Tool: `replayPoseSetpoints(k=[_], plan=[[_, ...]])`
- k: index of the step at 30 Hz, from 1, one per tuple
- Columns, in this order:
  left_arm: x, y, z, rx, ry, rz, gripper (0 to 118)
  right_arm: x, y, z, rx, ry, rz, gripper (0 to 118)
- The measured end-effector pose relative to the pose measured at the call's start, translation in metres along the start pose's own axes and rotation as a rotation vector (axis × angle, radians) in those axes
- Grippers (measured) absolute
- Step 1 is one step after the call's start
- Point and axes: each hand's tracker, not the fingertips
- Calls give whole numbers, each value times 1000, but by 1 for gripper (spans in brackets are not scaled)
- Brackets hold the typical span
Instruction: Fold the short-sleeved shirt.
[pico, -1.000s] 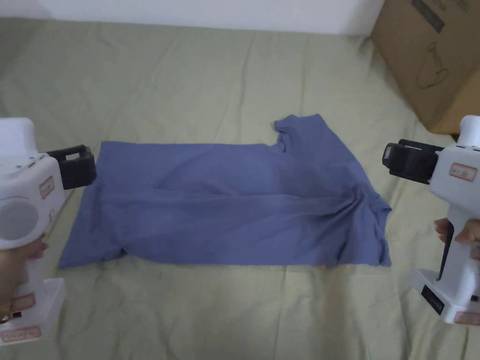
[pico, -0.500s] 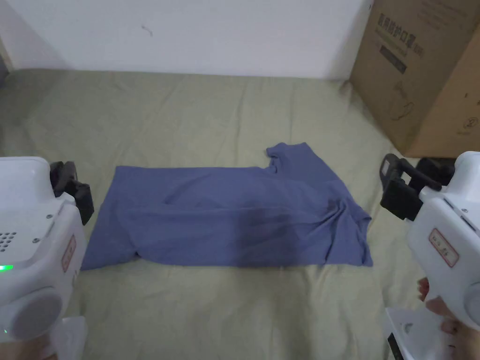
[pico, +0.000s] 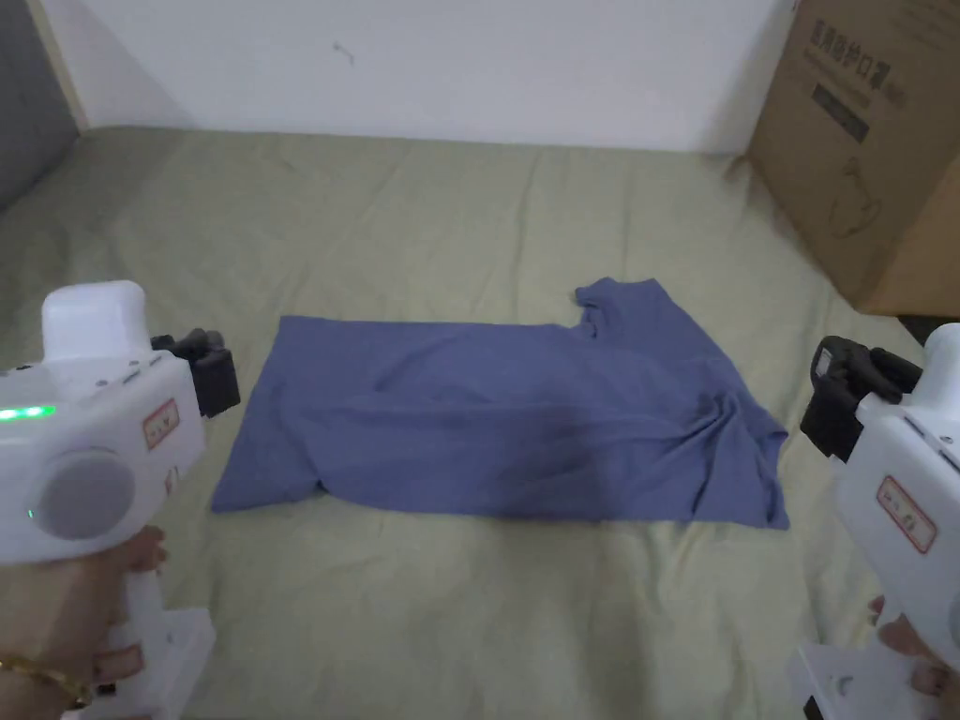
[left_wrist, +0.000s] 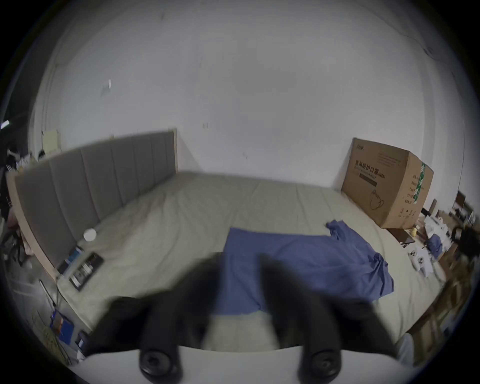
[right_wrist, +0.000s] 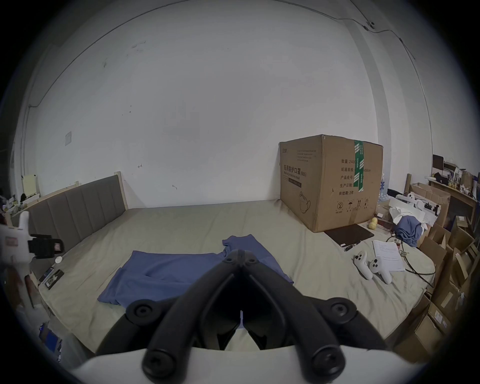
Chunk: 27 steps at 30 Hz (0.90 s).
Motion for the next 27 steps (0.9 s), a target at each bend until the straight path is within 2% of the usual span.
replayPoseSetpoints(k=[1,2,4,11,14,15,16,17,18,19,20,22,27], plan=[[-4,4,-10,-54,-4,19,84,0,0,-2,-4,-1,2,0],[-12,6,-28,-125,-9,46,104,1,0,-4,-9,-3,6,0],[-26,4,-51,-178,-61,78,106,3,-1,-7,-17,-7,7,0],[-39,-21,-149,-619,74,26,106,11,-11,-23,-80,-29,2,0],[-37,-37,-172,-692,114,-8,106,14,-18,-29,-111,-45,7,0],[-35,-44,-182,-710,128,-13,102,15,-20,-31,-123,-46,6,0],[-34,-48,-188,-723,139,-17,94,16,-21,-32,-131,-51,3,0],[-33,-51,-191,-733,151,-18,79,17,-23,-33,-139,-57,2,0],[-32,-54,-195,-738,156,-14,56,18,-24,-35,-149,-59,2,0],[-30,-57,-199,-753,160,-15,44,18,-25,-36,-155,-61,1,0],[-29,-60,-201,-778,139,-9,40,20,-27,-37,-158,-65,-1,0],[-28,-61,-197,-763,132,-23,4,21,-28,-39,-168,-72,3,0],[-26,-50,-188,-737,121,-57,4,25,-24,-49,-198,-80,-11,0]])
